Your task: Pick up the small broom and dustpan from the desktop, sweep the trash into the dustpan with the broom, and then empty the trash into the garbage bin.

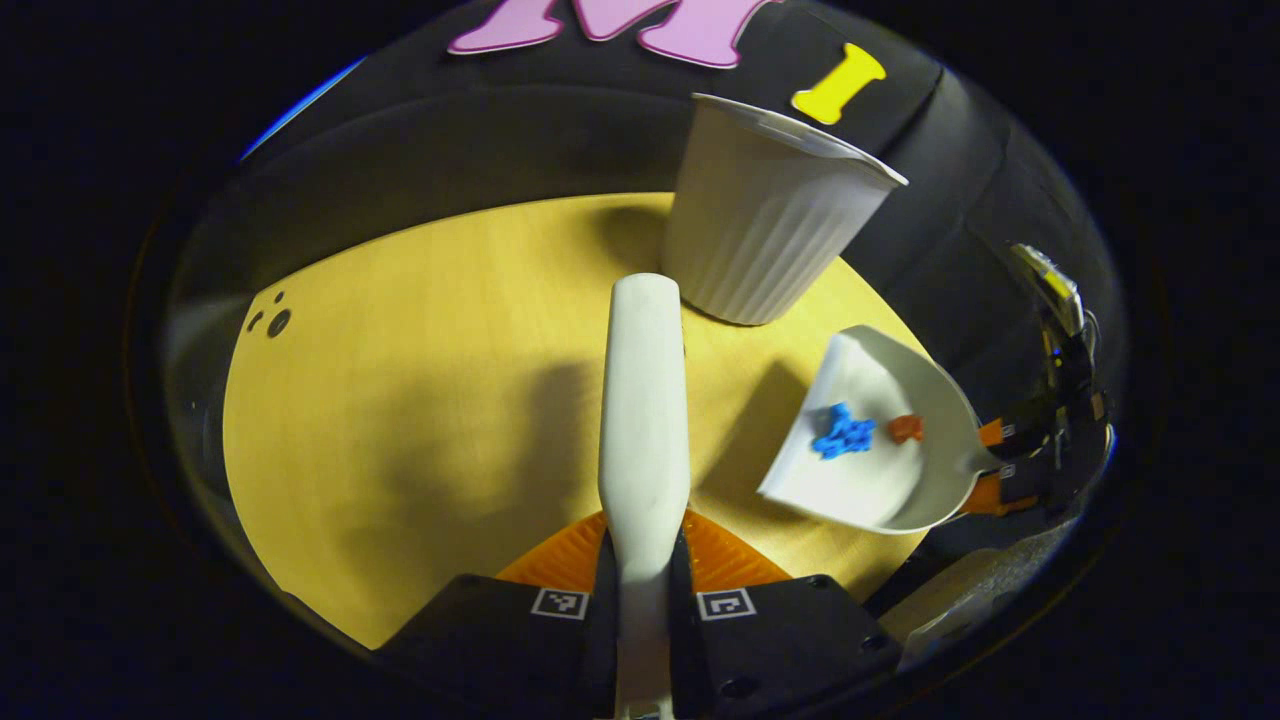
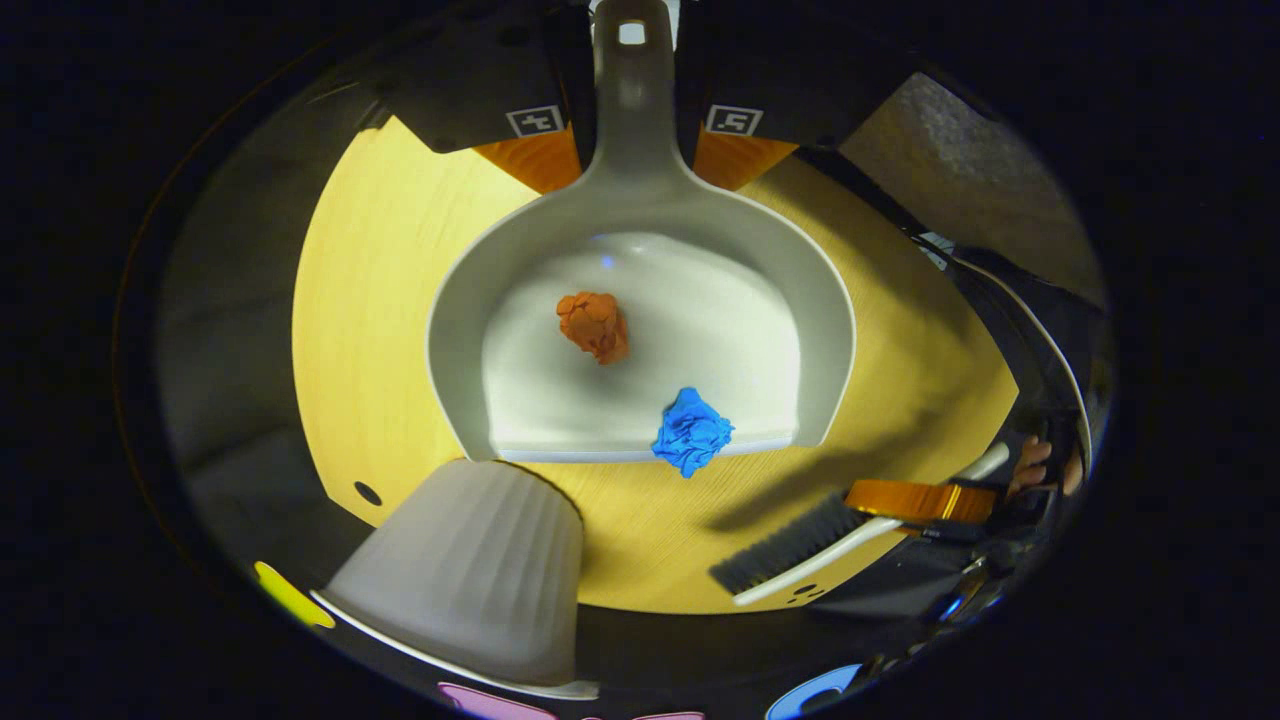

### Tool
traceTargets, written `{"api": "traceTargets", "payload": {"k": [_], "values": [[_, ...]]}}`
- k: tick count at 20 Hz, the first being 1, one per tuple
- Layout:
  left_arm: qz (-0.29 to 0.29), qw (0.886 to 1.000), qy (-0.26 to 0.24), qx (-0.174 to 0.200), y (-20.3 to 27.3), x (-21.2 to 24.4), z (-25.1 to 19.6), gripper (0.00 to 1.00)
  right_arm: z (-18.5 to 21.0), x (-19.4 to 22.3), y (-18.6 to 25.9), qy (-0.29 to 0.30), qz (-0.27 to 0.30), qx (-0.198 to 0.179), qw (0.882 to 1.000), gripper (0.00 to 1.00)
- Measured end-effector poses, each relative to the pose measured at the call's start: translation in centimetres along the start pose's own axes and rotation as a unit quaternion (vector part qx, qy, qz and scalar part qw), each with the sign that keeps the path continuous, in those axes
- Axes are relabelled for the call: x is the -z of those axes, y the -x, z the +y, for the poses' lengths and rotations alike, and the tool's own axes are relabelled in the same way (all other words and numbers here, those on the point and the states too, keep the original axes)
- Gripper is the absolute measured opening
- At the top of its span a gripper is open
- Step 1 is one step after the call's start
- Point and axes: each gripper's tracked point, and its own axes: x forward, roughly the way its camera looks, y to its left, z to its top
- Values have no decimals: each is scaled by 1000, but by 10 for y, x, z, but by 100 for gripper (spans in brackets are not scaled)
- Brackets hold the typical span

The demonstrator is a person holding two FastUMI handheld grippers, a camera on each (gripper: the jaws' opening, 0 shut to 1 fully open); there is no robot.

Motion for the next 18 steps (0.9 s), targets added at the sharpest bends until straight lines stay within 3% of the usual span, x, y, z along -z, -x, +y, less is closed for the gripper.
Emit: {"api": "traceTargets", "payload": {"k": [5, 11, 12, 15, 18], "values": [[7, 1000, 12, -24, 7, 27, 24, 25, -17, -18, 78, -22, -12, 8, 1000, 37], [12, 999, 27, -20, 10, 51, 38, 25, -53, -80, 150, -50, -55, 24, 997, 36], [11, 999, 29, -19, 11, 54, 40, 25, -63, -91, 159, -54, -61, 31, 996, 33], [8, 999, 33, -16, 15, 59, 45, 25, -95, -119, 166, -66, -71, 52, 994, 37], [6, 999, 29, -19, 17, 61, 49, 25, -139, -147, 169, -55, -70, 103, 991, 36]]}}
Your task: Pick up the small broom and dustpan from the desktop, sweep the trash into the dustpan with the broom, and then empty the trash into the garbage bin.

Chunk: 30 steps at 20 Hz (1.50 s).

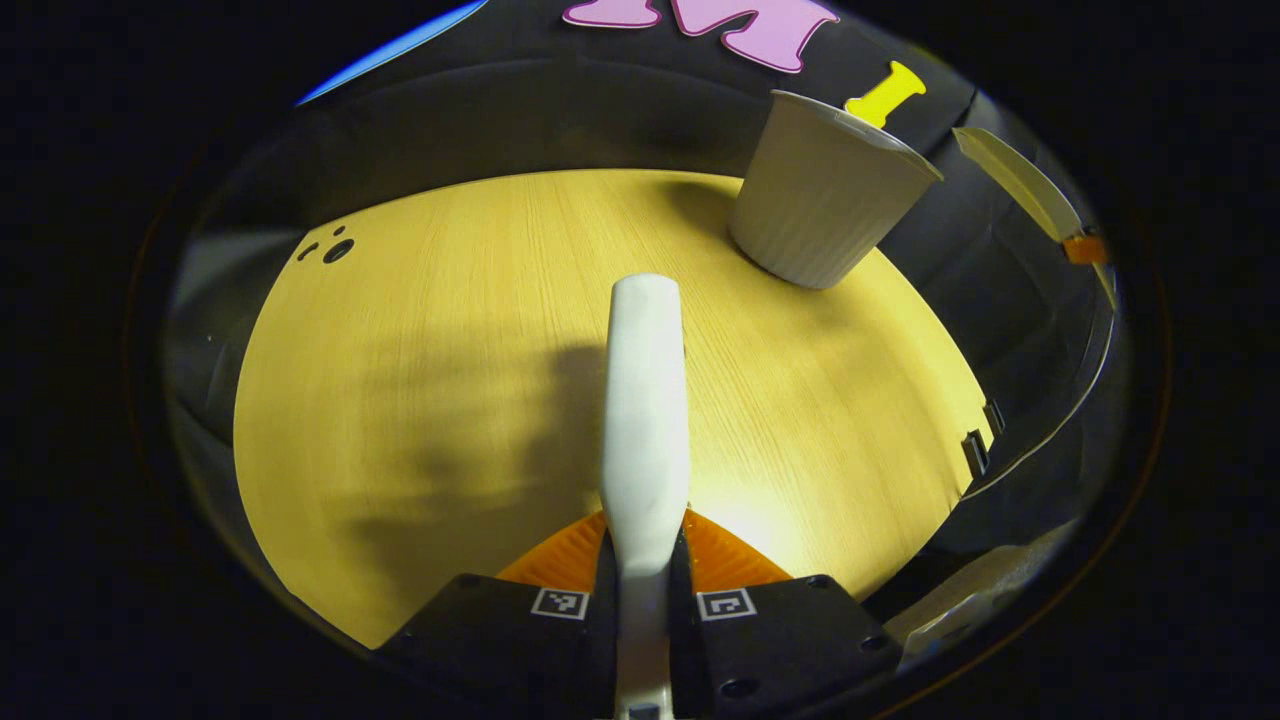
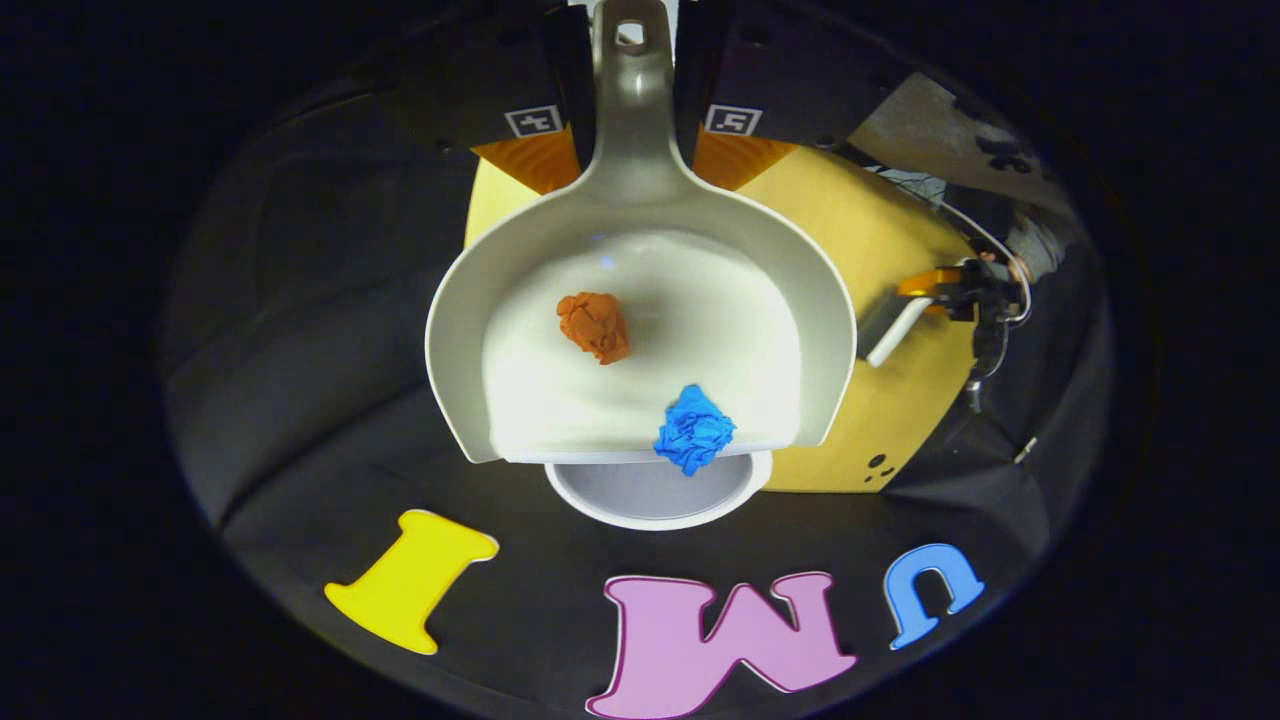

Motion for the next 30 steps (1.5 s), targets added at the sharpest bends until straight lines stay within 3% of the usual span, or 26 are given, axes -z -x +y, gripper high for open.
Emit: {"api": "traceTargets", "payload": {"k": [3, 4, 5, 12, 13, 20, 25, 26, 27, 30], "values": [[3, 1000, 0, 2, 2, 4, 6, 25, -27, -30, -13, 21, 6, 37, 999, 36], [4, 1000, 1, 2, 4, 7, 7, 25, -33, -38, -19, 33, 13, 47, 998, 41], [5, 1000, 1, 4, 4, 9, 8, 25, -37, -46, -21, 47, 19, 58, 997, 36], [4, 1000, 0, 5, 4, 14, 12, 25, -51, -87, -39, 158, 85, 105, 978, 32], [4, 1000, 1, 4, 5, 14, 14, 25, -53, -92, -41, 169, 98, 107, 975, 36], [4, 1000, 13, 3, 8, 19, 17, 25, -65, -107, -51, 215, 176, 114, 954, 36], [6, 1000, 16, -4, 7, 19, 18, 25, -62, -104, -57, 227, 199, 105, 948, 36], [7, 1000, 15, -3, 6, 20, 18, 25, -61, -103, -56, 230, 206, 103, 945, 32], [8, 1000, 16, -3, 6, 19, 18, 25, -61, -103, -58, 233, 211, 101, 944, 36], [10, 1000, 18, -4, 4, 20, 18, 25, -63, -112, -60, 254, 216, 114, 936, 36]]}}
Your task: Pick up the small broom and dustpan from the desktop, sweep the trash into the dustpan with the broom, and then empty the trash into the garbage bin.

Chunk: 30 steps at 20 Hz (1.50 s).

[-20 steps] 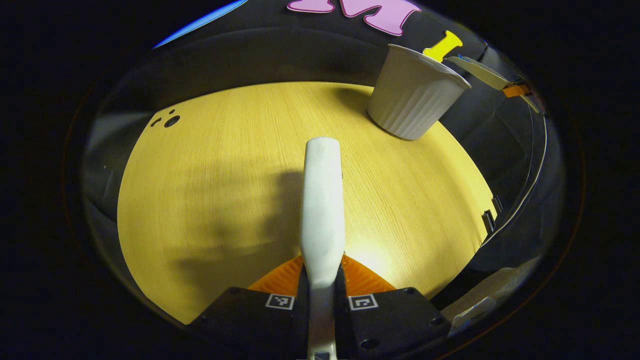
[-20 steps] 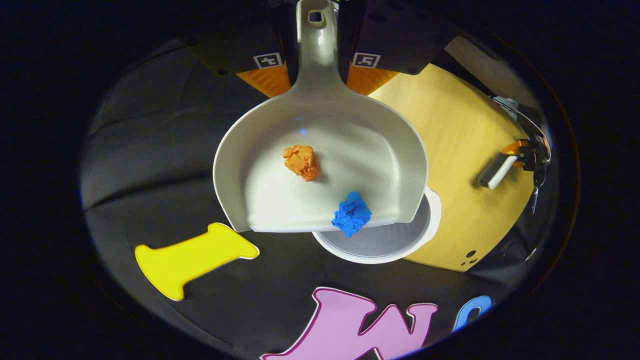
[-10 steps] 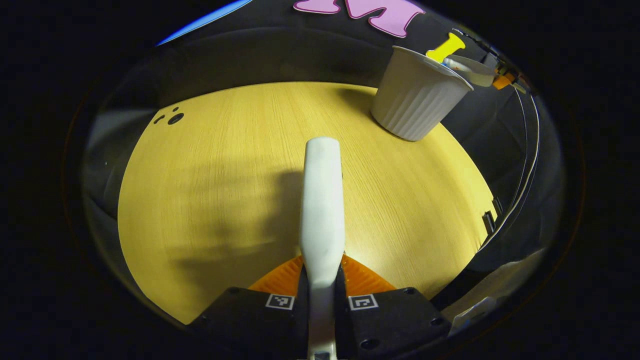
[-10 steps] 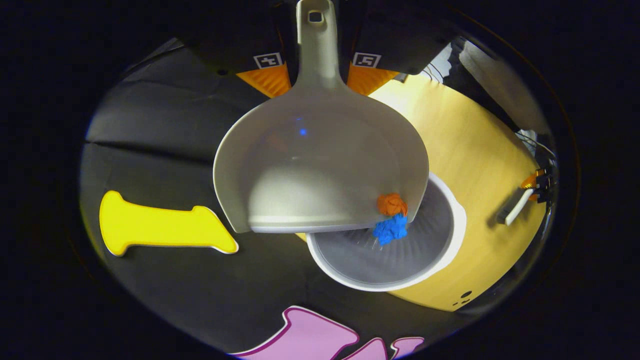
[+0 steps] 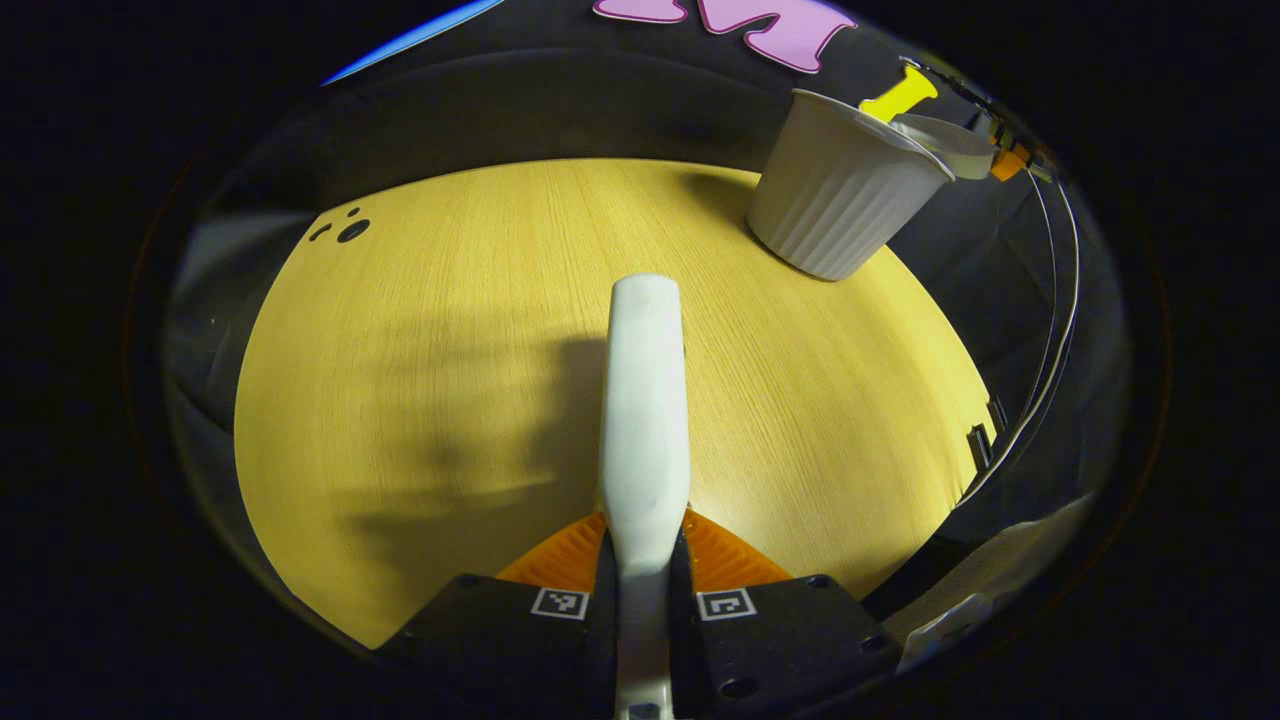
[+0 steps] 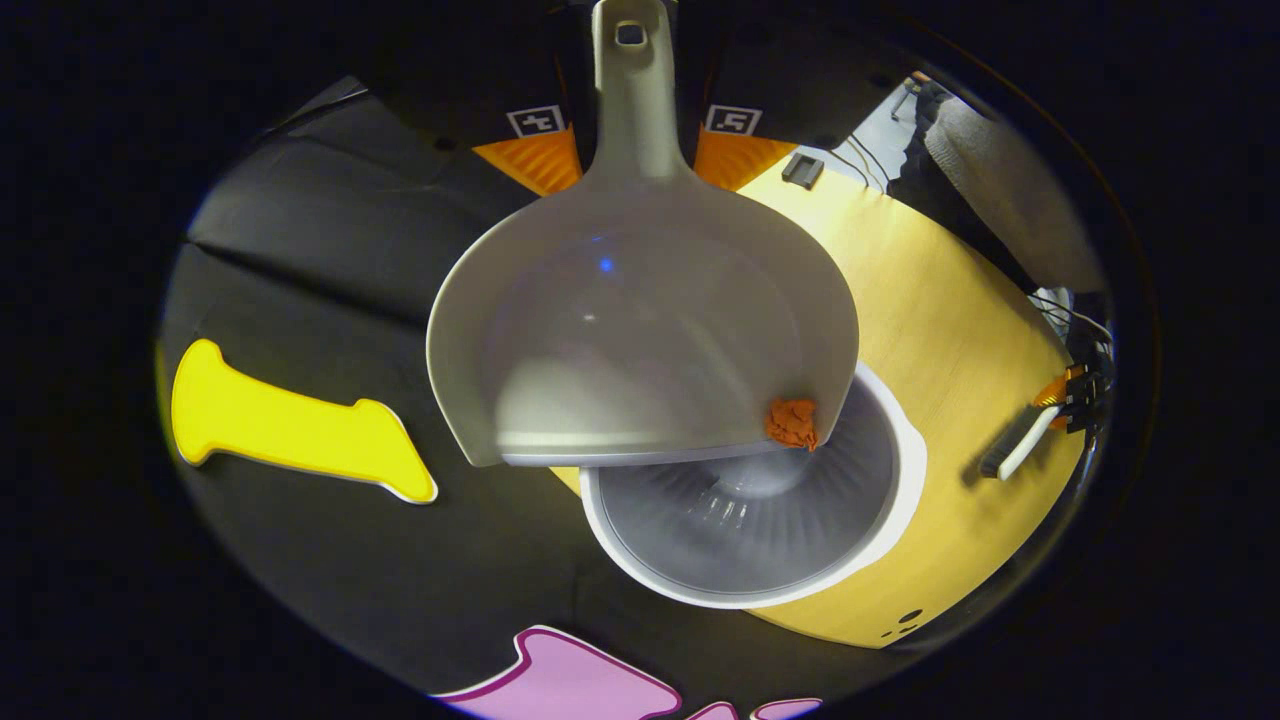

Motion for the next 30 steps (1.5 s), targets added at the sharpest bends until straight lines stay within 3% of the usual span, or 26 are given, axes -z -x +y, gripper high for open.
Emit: {"api": "traceTargets", "payload": {"k": [9, 18, 23, 30], "values": [[0, 1000, 14, -10, 1, 3, 0, 25, 2, -21, -4, 41, 3, -1, 999, 36], [-3, 1000, 12, -19, 4, 4, -2, 25, -1, -23, -10, 36, -12, -3, 999, 37], [-6, 1000, 11, -27, 6, 2, 2, 25, -3, -16, 8, -35, -77, -27, 996, 35], [-3, 999, 17, -39, 6, 3, 13, 25, 32, 4, 63, -109, -207, -72, 970, 35]]}}
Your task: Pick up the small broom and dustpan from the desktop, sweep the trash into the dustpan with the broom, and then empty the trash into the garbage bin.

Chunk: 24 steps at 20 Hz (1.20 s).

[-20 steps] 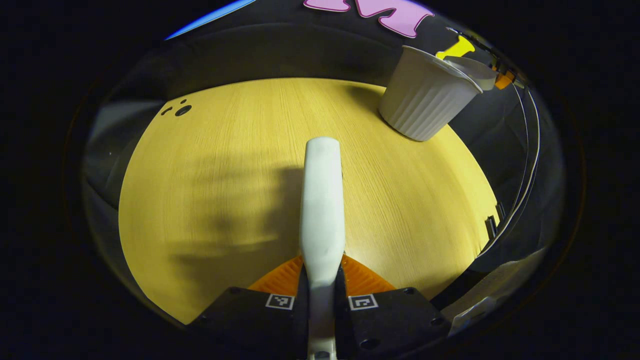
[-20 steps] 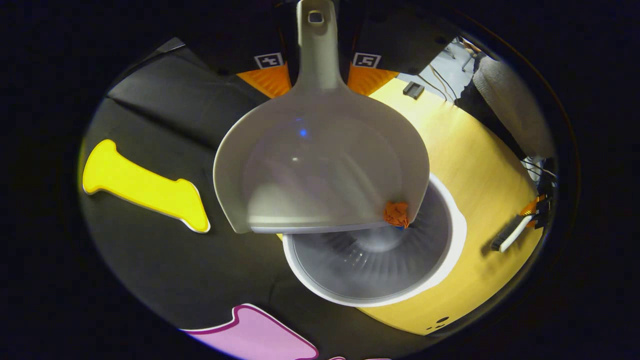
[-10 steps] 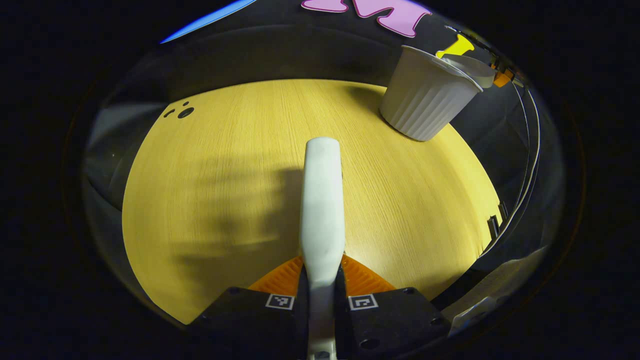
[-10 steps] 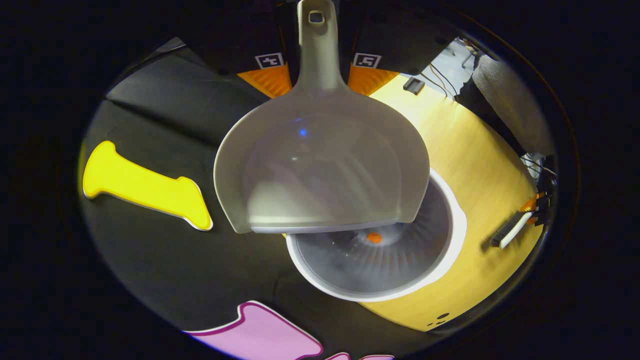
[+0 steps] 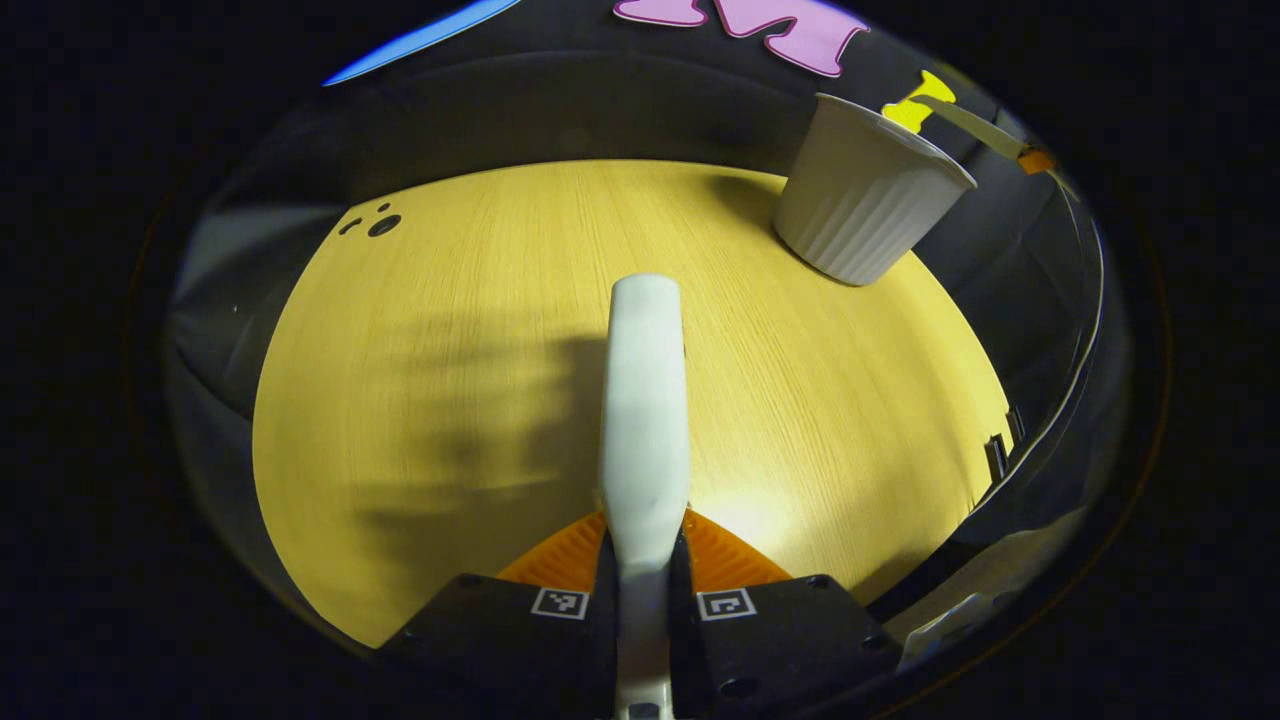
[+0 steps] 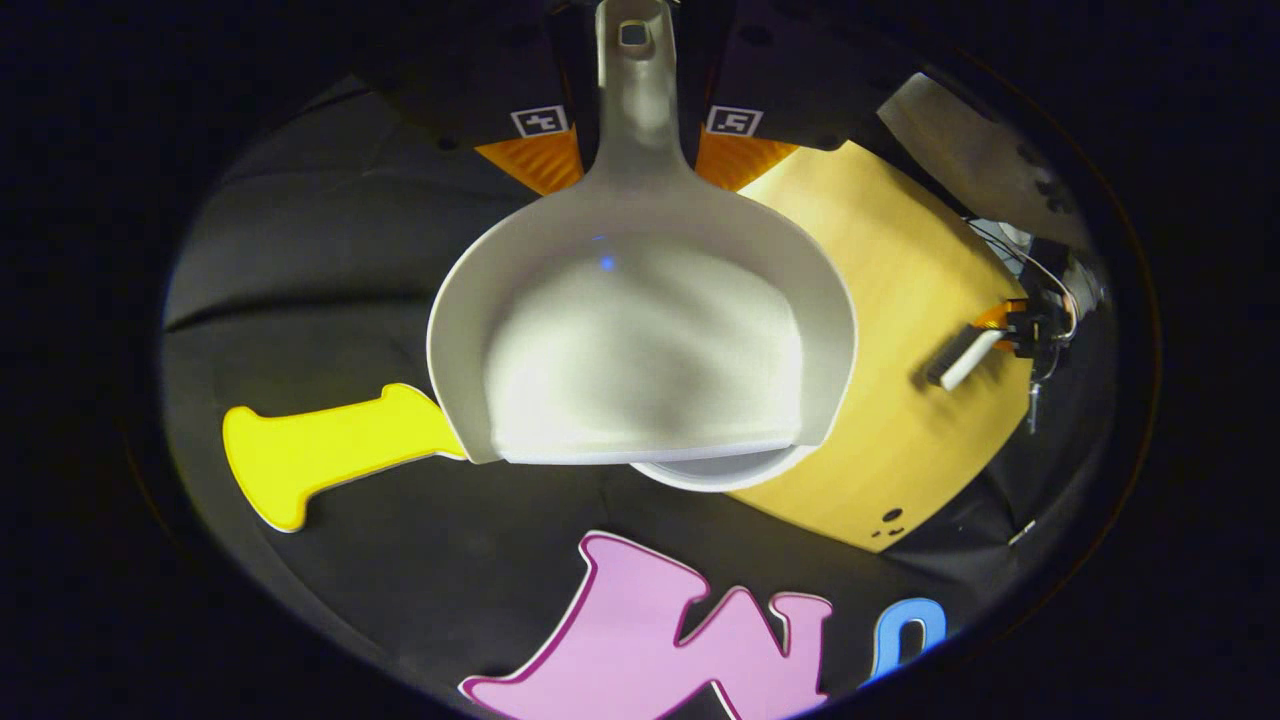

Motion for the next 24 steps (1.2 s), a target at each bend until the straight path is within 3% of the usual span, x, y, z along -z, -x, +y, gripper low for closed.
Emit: {"api": "traceTargets", "payload": {"k": [5, 11, 14, 19, 24], "values": [[10, 1000, -3, -19, -3, 2, 13, 25, 63, 32, 28, -11, -43, -43, 998, 35], [24, 998, -31, -40, -8, 9, 17, 24, 167, 104, 26, -32, -26, -101, 994, 35], [30, 998, -45, -43, -18, 7, 22, 25, 210, 142, -2, -42, -3, -118, 992, 35], [33, 996, -68, -51, -24, 6, 23, 25, 271, 189, -70, -48, 28, -112, 992, 37], [34, 994, -87, -63, -25, 6, 23, 25, 314, 210, -149, -63, 38, -115, 991, 35]]}}
